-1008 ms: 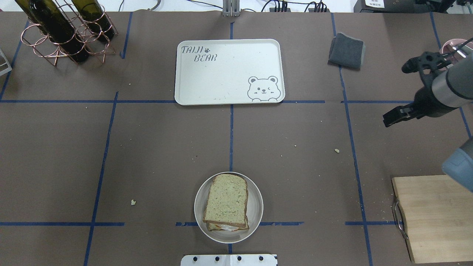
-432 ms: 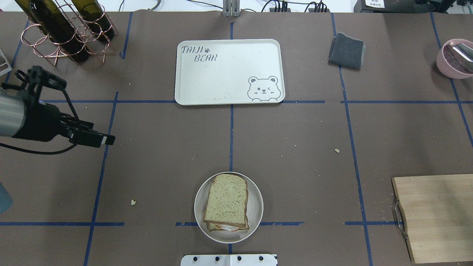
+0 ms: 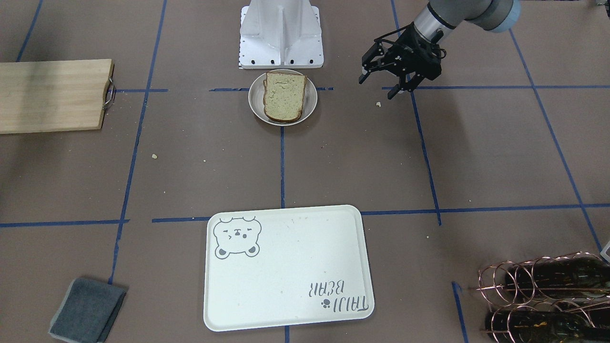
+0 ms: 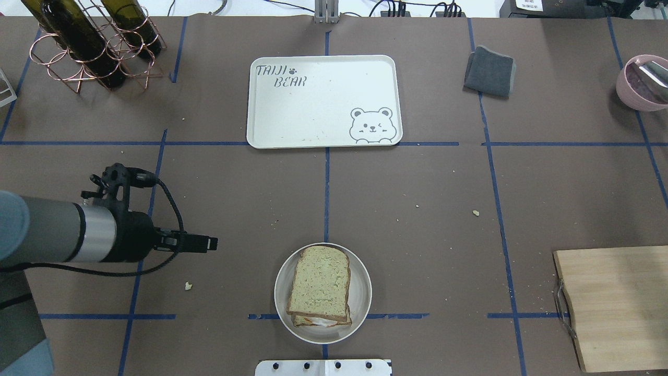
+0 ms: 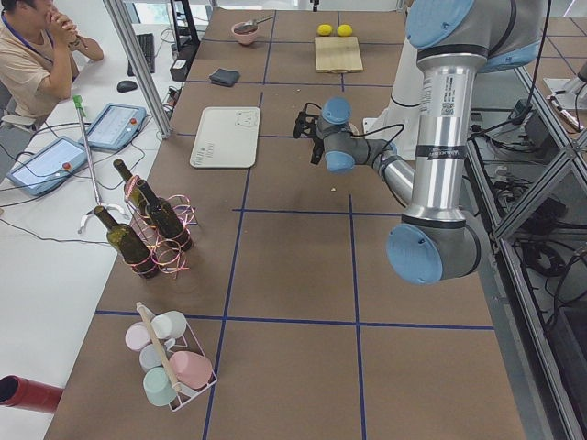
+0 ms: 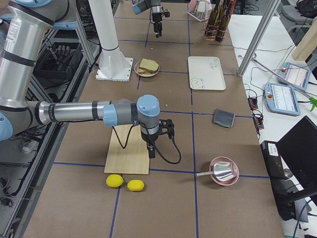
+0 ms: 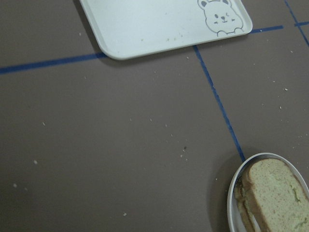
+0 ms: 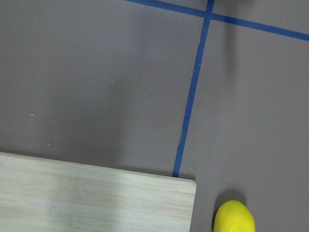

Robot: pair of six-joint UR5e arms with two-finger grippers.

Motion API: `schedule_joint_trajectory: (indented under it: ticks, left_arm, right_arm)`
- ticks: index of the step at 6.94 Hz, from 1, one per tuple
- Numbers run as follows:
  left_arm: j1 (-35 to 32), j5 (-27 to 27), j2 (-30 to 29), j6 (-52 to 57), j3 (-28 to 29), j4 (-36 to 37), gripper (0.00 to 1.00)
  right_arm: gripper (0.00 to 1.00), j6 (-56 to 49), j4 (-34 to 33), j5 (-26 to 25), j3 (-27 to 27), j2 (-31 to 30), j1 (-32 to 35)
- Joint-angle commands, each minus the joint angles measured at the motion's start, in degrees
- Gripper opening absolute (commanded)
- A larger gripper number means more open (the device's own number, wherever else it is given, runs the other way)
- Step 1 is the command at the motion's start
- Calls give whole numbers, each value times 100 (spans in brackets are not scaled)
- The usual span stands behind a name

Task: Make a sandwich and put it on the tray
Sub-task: 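Move the left gripper to the plate rim and grasp the plate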

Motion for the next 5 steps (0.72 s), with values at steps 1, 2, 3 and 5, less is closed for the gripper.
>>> schedule_joint_trajectory:
  ticks: [1,2,3,5]
  left_arm:
    - [958,1039,-602,-1088,593,-4,63]
    - [1222,1295,-910,-1266,893,14,60]
    - [1320,1350,-1087,-1294,1088,31,59]
    - [1357,1359,-1159,-1294,1221,32,59]
  right_arm:
    - [100,-94,-256,196,-15,102,275]
    - [100,-94,-256,187,-24,102,284]
    - [100,-103,-221,196,-85,102,301]
    - [100,-103,-212,205,-77,84,302]
